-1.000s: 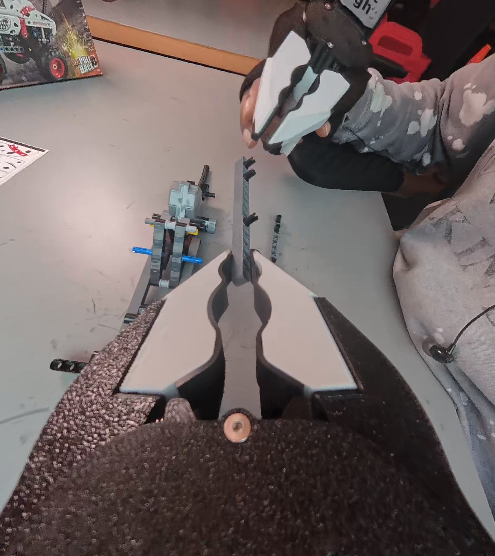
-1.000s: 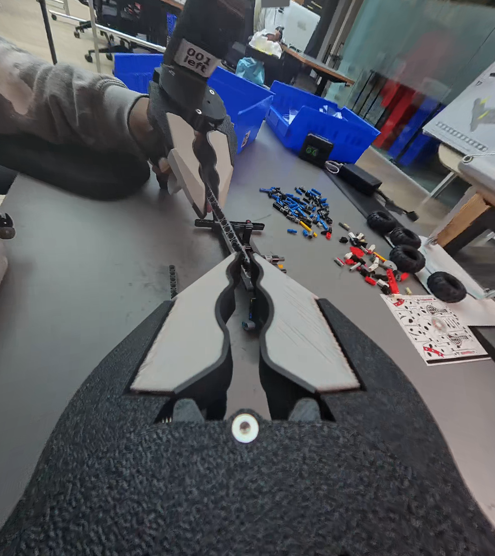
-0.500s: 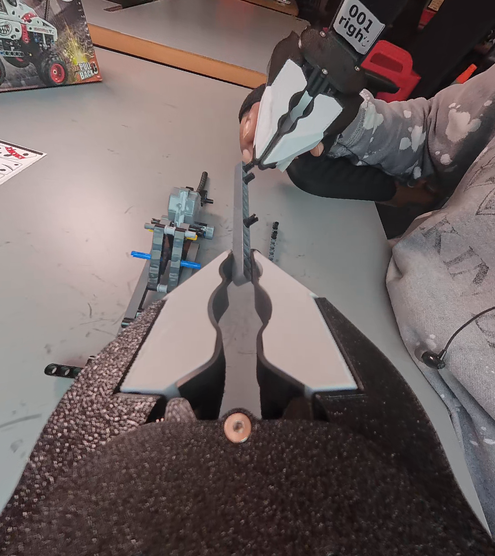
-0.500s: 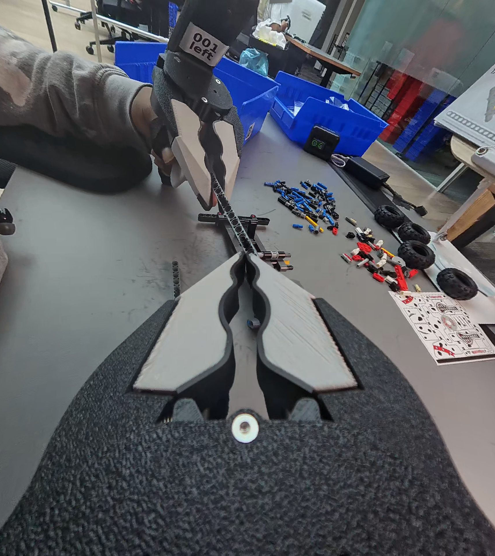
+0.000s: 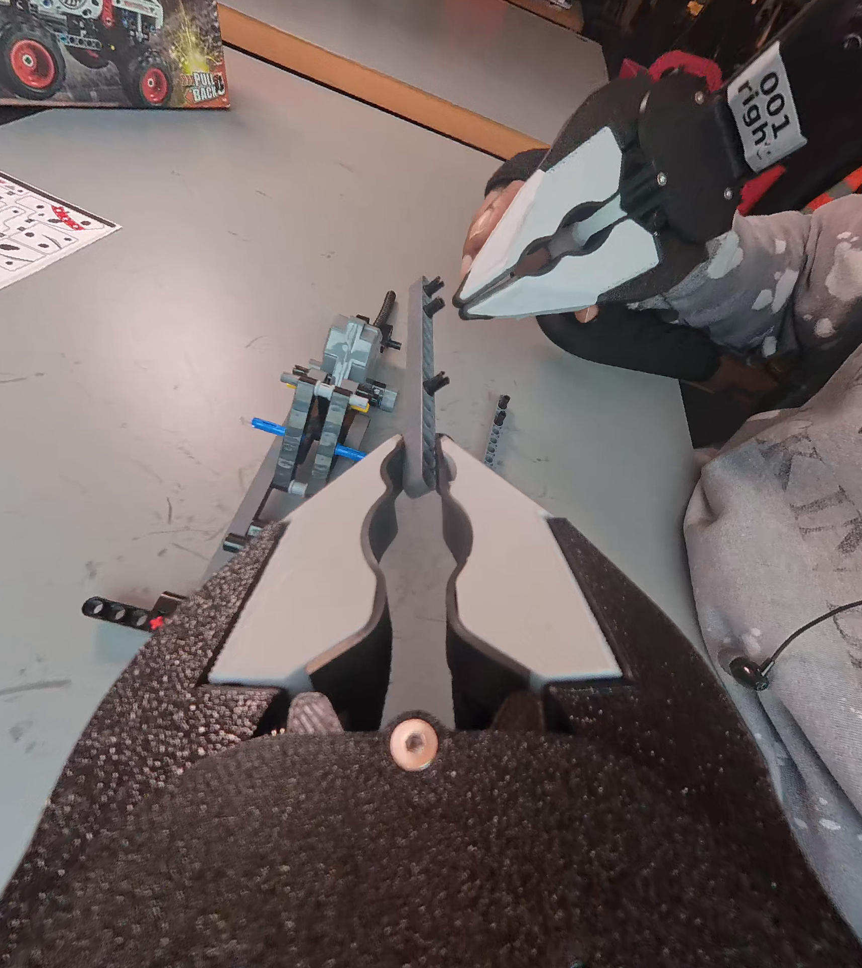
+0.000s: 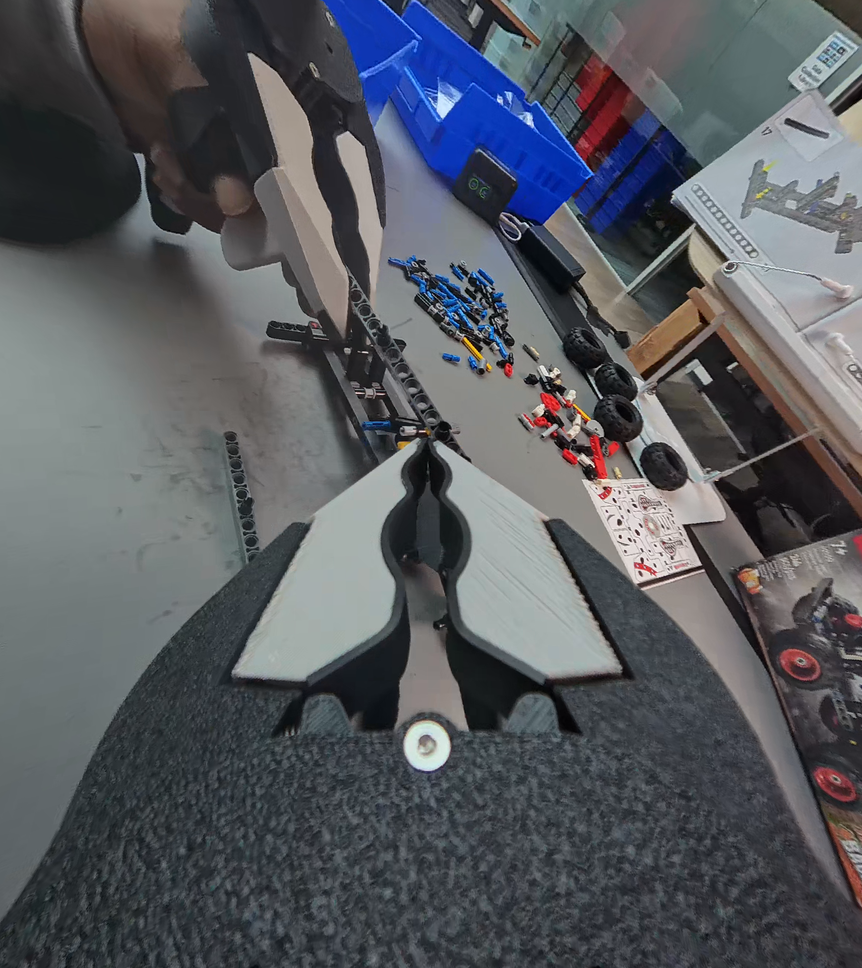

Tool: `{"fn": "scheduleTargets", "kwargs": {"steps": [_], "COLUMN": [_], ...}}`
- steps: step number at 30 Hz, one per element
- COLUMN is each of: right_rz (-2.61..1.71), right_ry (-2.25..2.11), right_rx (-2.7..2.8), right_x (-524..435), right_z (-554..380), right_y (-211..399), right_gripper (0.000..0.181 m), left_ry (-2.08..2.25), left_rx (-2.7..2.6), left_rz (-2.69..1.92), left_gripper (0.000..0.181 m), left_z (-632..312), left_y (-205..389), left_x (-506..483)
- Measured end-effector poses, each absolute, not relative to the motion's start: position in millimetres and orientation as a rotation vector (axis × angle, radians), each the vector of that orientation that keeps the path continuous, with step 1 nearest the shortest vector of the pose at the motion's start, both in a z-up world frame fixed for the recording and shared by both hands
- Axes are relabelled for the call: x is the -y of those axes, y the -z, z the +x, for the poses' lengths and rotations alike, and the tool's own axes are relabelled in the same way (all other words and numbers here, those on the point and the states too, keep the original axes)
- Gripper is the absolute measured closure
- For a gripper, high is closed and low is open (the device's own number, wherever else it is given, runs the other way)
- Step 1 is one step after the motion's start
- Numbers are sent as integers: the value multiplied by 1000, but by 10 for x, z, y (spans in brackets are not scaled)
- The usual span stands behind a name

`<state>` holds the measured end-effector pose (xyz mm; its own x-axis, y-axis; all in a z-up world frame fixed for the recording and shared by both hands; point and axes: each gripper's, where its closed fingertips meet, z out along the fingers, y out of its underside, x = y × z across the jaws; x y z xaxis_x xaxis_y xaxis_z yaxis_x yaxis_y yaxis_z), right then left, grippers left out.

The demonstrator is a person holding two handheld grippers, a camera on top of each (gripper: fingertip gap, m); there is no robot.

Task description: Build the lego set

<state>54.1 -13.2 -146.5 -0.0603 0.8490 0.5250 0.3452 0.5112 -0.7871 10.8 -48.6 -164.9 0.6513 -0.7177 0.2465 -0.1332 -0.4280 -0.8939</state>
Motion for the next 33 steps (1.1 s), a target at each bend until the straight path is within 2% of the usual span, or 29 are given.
{"fn": "scheduleTargets", "kwargs": {"steps": [6, 33], "right_rz": [-1028, -1006], "right_ry": [-445, -465], "right_rx": [1623, 1616], "right_x": [86, 197], "right_z": [511, 407], "right_y": [1491, 1539], "right_gripper": [181, 181], "left_ry": [844, 843], "left_rx": [-632, -610], "left_rz": [-1923, -1963], "left_gripper": [170, 170], "left_z": [131, 147], "left_y": [1611, 1668], "left_x": [500, 490]}}
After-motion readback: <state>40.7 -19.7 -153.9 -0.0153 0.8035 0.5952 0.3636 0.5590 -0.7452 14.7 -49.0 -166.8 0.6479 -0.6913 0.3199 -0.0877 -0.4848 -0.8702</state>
